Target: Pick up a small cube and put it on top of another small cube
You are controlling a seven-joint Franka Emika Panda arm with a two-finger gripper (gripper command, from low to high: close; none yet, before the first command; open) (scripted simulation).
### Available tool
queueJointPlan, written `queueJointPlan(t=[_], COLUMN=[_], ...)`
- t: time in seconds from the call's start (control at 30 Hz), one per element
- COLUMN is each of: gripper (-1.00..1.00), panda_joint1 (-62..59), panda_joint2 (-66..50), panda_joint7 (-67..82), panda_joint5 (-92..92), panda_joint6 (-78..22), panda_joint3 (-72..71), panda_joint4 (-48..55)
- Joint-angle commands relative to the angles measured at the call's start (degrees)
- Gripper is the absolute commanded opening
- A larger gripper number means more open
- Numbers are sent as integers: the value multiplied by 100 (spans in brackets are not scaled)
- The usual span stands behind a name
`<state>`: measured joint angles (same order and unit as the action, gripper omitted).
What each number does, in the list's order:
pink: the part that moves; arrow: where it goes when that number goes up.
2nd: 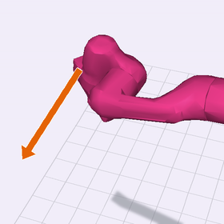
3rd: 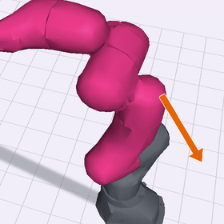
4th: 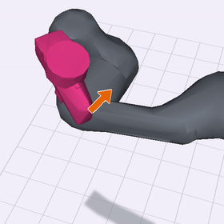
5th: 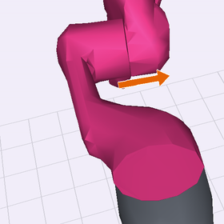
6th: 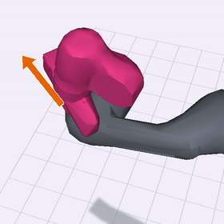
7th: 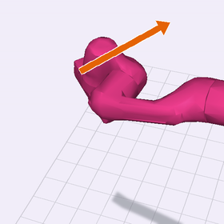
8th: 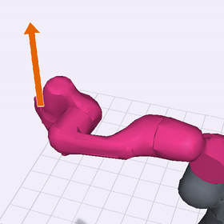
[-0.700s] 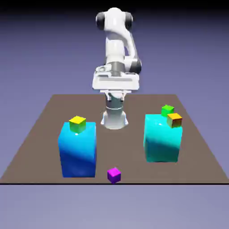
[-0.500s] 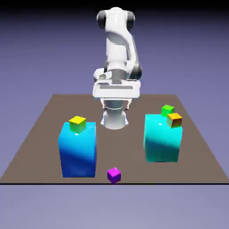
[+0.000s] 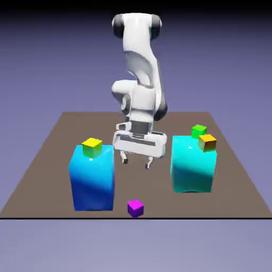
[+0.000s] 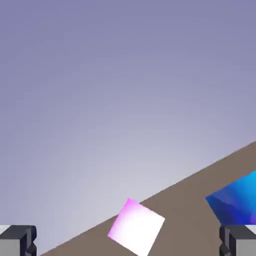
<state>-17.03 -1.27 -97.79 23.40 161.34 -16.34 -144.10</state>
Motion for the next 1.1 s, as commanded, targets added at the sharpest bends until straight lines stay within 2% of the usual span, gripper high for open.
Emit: queueJointPlan(t=[0.0, 0.43, 0.67, 0.7, 0.9, 1.0, 1.07], gripper=[0, 0, 0, -100, -100, -100, -100], panda_joint1=[-77, -1078, -436, -436, -1069, -1385, -1796], panda_joint2=[-153, -2071, -3122, -3122, -2085, -2283, -1971], panda_joint7=[-250, -3377, -4163, -4163, -3388, -2711, -2596], panda_joint5=[106, 1429, 2445, 2445, 1442, 1908, 1733], panda_joint6=[-57, -773, -205, -205, -765, -601, -973], panda_joint3=[-74, -997, -112, -112, -985, -1407, -1663], panda_joint4=[76, 1032, 1487, 1487, 1038, 1641, 2012])
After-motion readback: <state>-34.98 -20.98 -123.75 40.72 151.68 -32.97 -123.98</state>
